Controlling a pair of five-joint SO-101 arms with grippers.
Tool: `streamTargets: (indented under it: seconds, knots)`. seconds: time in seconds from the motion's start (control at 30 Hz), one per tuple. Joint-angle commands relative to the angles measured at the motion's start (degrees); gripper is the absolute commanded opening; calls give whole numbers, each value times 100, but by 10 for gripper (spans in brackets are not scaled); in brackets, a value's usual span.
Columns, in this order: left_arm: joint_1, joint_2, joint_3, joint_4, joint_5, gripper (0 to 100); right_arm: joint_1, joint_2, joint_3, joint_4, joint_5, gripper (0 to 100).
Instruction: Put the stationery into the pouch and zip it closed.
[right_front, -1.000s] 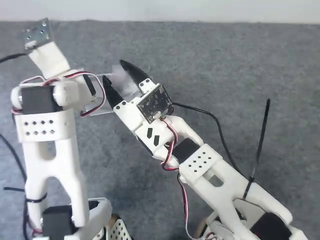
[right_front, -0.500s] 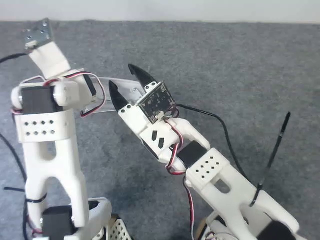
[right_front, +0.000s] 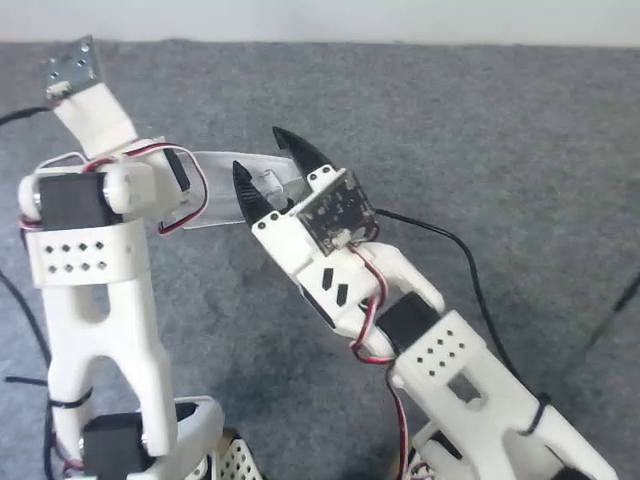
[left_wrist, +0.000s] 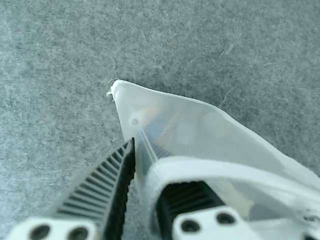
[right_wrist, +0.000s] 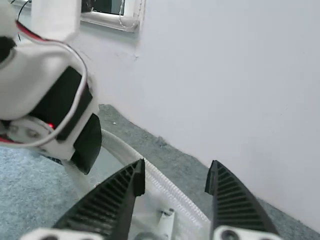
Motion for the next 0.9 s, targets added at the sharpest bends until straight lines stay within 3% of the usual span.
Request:
streamTargets:
  seconds: [0.0, 0.47, 0.87]
  knots:
    - [9, -334, -40, -246, -35, 12, 57, -444, -97, 48, 79, 195]
    - [35, -343, -40, -211, -26, 12, 48, -1420, 9, 2264, 35, 195]
    - [26, -343, -40, -220, -26, 12, 48, -1429, 1046, 1842, 35, 195]
